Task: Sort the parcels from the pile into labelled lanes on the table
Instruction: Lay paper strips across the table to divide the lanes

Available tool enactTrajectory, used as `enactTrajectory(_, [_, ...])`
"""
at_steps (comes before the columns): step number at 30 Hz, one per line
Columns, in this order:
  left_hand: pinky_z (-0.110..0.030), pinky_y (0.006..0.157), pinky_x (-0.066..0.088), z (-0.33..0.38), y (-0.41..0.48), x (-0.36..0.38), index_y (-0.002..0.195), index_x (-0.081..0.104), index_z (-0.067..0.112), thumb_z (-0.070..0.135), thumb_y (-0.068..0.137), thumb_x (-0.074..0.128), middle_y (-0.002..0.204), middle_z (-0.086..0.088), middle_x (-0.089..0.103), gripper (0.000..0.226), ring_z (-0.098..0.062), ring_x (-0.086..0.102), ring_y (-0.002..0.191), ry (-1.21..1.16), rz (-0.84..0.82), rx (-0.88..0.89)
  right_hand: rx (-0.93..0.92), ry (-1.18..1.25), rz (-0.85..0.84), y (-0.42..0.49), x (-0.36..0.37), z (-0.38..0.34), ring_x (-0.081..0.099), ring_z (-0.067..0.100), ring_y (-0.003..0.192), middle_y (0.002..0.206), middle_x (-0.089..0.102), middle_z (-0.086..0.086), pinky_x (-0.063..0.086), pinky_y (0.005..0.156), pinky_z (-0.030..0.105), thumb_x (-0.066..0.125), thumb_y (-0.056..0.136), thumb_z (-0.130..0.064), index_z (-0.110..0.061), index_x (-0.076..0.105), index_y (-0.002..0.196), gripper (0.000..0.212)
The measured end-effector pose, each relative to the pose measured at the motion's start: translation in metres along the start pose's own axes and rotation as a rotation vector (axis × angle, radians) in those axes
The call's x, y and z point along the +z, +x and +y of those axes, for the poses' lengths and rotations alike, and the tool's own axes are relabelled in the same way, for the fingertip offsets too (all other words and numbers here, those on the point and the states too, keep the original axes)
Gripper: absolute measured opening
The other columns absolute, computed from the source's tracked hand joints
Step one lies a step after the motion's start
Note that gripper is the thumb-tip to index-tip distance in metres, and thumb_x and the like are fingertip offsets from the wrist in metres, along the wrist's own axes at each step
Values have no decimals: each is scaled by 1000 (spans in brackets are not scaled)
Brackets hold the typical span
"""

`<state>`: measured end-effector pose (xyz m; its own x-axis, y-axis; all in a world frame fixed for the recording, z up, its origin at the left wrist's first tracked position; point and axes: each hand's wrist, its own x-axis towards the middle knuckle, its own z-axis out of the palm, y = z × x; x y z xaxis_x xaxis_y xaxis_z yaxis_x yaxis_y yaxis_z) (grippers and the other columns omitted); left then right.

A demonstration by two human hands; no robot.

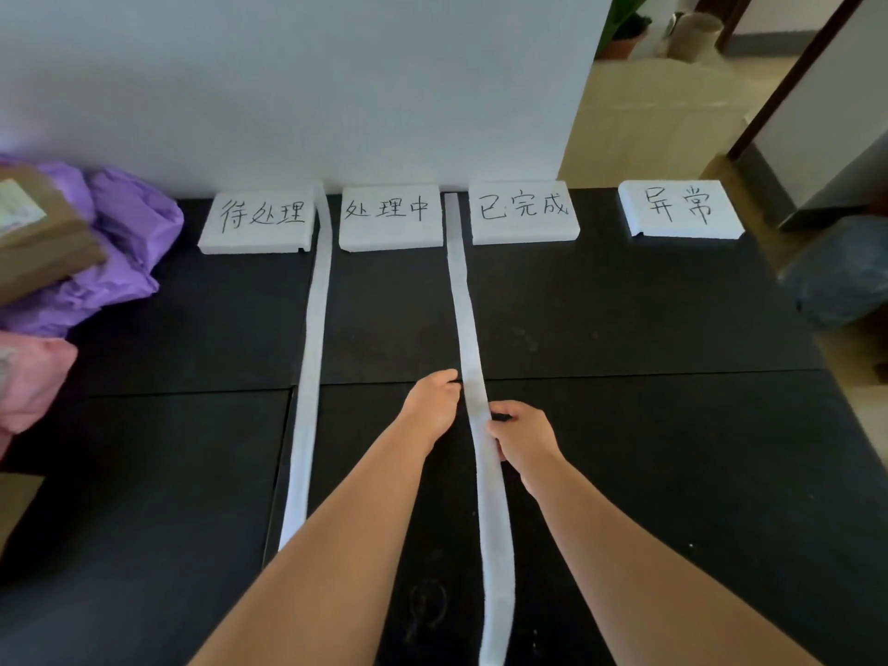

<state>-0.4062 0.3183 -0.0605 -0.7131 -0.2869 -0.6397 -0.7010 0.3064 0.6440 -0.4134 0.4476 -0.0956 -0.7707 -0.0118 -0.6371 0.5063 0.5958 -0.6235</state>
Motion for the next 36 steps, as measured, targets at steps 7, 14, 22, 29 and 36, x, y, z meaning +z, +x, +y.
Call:
enactTrajectory(7, [-32,107,40,-6,7,4,150,39,24,14,105,42,149,1,47,47,-17,48,133,164,28,66,-25,-47,-5,15,6,2,64,10,81,110,63,-3,60,77,29,60,97,-11,-23,60,132,37])
enactTrajectory(14, [-30,98,46,-10,10,6,149,38,26,13,103,44,150,2,44,48,-17,51,128,341,47,151,-136,-300,17,13,10,1,62,9,80,125,63,0,50,62,19,53,101,-15,-25,49,142,43])
enactTrajectory(22, [-24,83,46,-8,21,-4,148,41,26,12,103,43,145,2,47,48,-15,56,117,430,98,210,-215,-403,103,9,8,-2,64,12,97,143,49,-1,58,78,28,51,101,-16,-27,41,148,49])
enactTrajectory(29, [-35,97,51,8,46,-17,148,41,23,14,101,48,146,1,44,48,-19,45,129,603,188,334,-498,-746,160,26,-5,-7,32,18,143,152,41,-4,29,119,38,53,101,-33,-28,40,148,50])
enactTrajectory(36, [-43,117,29,22,88,-20,156,21,22,16,102,46,164,2,19,60,-22,19,150,777,226,377,-641,-888,147,48,2,-7,11,20,154,165,20,-2,6,125,46,40,103,-44,-25,24,156,58])
